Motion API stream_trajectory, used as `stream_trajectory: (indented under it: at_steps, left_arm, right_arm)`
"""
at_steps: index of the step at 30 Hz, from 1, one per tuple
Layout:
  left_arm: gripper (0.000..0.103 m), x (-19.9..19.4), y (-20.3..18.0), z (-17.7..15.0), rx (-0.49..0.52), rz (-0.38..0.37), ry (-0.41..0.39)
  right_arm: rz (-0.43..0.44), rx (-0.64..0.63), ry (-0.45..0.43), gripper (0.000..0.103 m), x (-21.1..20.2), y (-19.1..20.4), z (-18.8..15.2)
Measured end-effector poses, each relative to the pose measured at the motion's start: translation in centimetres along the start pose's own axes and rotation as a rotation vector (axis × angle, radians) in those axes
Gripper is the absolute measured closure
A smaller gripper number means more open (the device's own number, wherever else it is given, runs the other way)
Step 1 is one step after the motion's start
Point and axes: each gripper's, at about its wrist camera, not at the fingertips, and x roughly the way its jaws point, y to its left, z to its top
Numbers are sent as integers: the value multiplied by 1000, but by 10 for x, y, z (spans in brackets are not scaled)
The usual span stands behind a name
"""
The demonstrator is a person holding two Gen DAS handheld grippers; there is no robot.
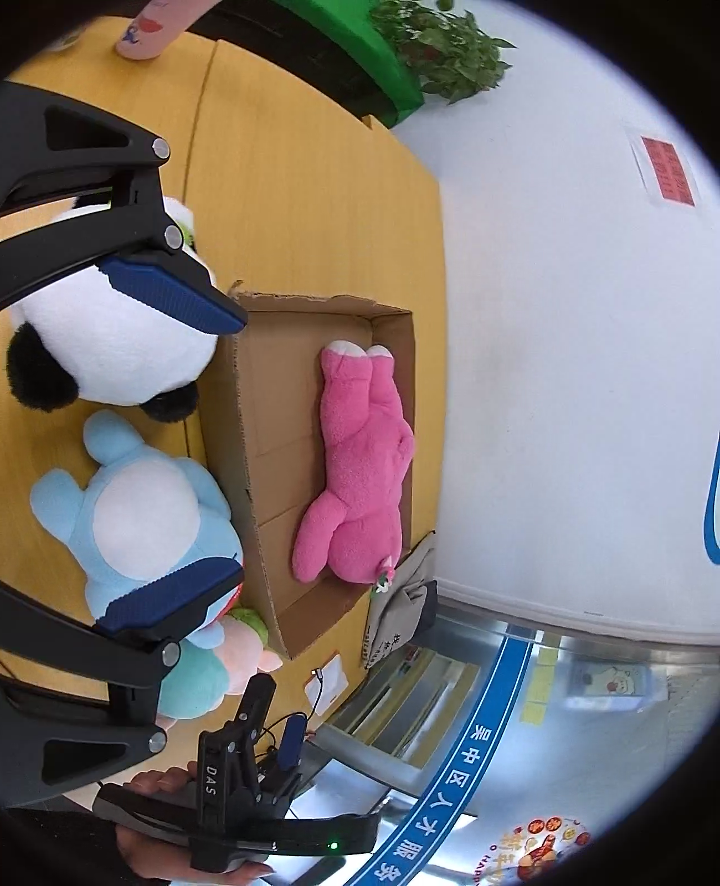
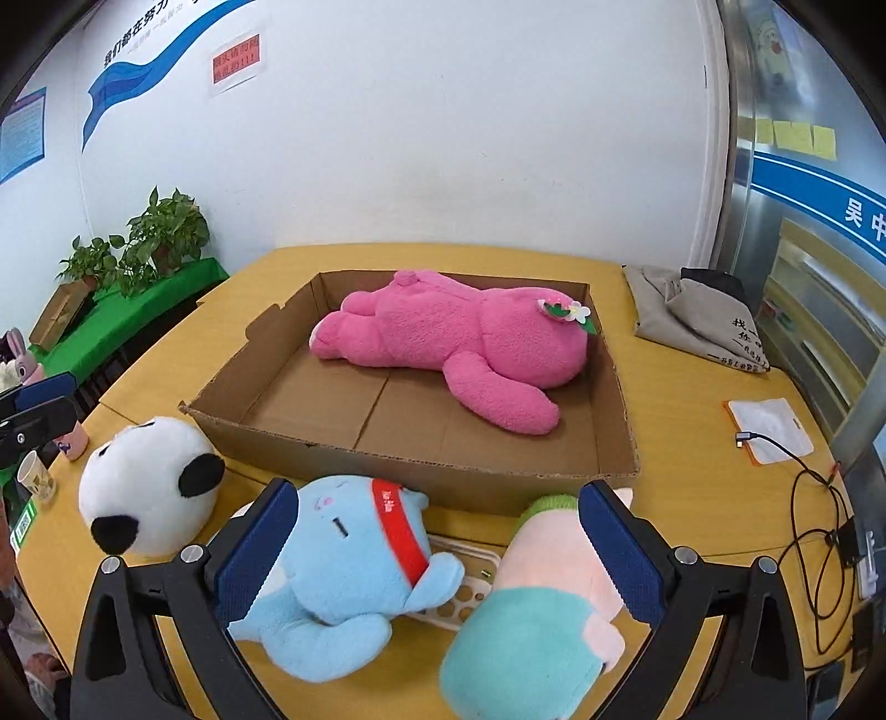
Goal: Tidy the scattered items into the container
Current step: 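Move both grippers down onto the white-and-black panda plush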
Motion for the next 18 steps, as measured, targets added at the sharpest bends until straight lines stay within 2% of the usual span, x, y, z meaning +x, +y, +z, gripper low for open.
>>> stream_trajectory:
  at_steps: [11,18]
  left_arm:
    - [20,-1,9,-29,-19,45,64]
    - [20,1,13,-38,-7,34,91]
  right_arm:
    - [8,-20,18,0,1,13,-10]
    - [26,-6,34,0,6,14,-15]
